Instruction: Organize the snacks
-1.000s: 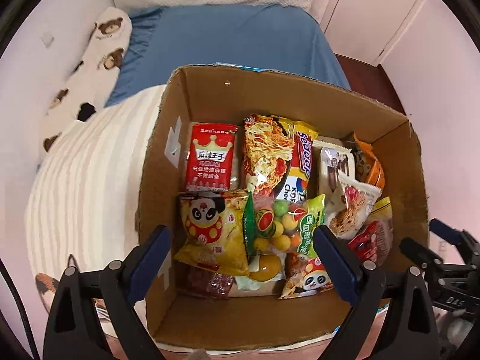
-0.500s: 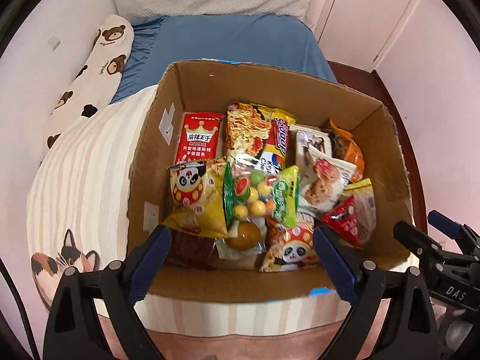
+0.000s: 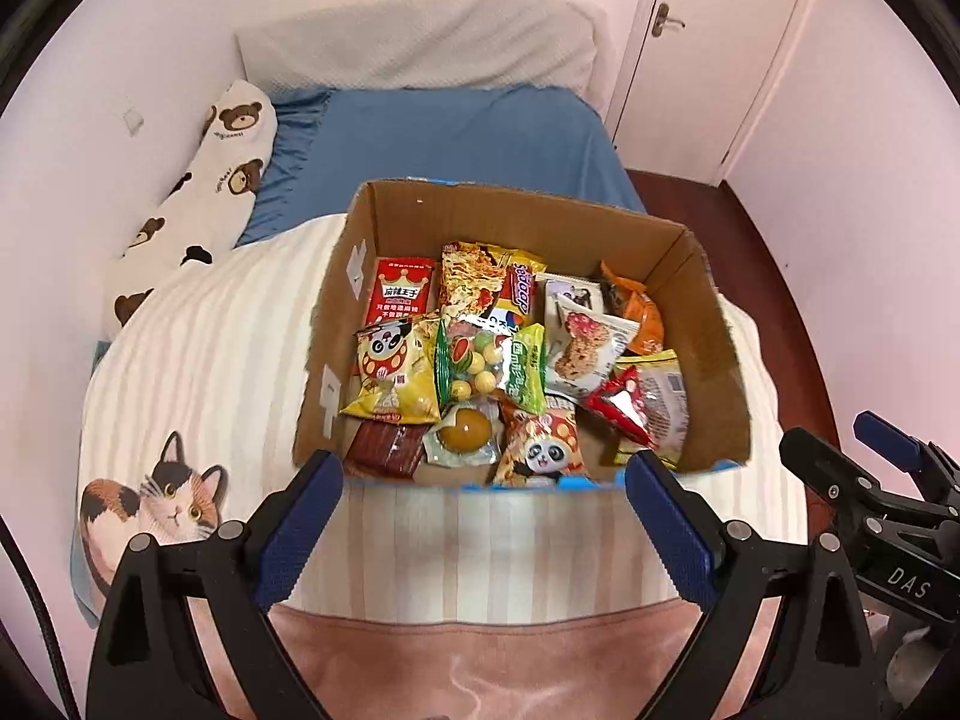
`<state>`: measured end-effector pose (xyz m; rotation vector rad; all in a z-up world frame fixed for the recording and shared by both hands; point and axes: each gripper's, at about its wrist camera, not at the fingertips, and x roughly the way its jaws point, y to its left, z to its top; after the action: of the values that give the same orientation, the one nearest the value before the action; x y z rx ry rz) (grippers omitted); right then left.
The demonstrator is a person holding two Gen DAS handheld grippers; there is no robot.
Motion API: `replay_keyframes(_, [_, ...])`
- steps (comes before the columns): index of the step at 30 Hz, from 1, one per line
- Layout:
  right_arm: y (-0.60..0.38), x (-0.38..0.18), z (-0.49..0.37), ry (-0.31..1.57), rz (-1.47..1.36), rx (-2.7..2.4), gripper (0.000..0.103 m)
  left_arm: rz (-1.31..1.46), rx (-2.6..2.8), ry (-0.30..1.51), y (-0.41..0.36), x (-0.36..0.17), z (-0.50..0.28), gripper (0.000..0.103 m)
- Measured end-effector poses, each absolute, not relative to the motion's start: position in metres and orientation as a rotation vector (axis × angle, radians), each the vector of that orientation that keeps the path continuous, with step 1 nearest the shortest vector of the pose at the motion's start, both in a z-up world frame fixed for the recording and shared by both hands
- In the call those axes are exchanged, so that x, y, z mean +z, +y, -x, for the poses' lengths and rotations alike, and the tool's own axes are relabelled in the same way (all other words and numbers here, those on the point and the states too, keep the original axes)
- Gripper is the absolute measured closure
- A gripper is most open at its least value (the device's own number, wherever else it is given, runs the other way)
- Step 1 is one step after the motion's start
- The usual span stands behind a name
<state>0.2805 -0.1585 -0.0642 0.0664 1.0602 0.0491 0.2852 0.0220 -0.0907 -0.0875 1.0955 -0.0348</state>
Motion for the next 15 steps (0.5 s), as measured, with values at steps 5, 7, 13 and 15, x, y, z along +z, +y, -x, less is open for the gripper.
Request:
replay_keyframes(5, [-0.157,-0.034,-0.244,0.995,-0.043,0.052,0.002,0.079,-0.036,1.039,0.023,-0.066,-0.251,0.006])
replay_keyframes(7, [-0.156,-0.024,-0.231,0.974,-0.043,0.056,0.002,0.078,-0.038,1.029,0.022,-0.058,-0.237,0.006])
replay_keyframes(13, [-0.154,0.003,-0.189,0.924,-0.041,0.068,0.001,0.054,-0.033,0.99,0.02,-0.033,-0.198,0.006])
replay_keyframes(15, [-0.152,0.011,-0.175,0.905,-0.036,0.069,0.0,0.048,-0.029,0.971,0.02,-0.025,-0.187,0.006])
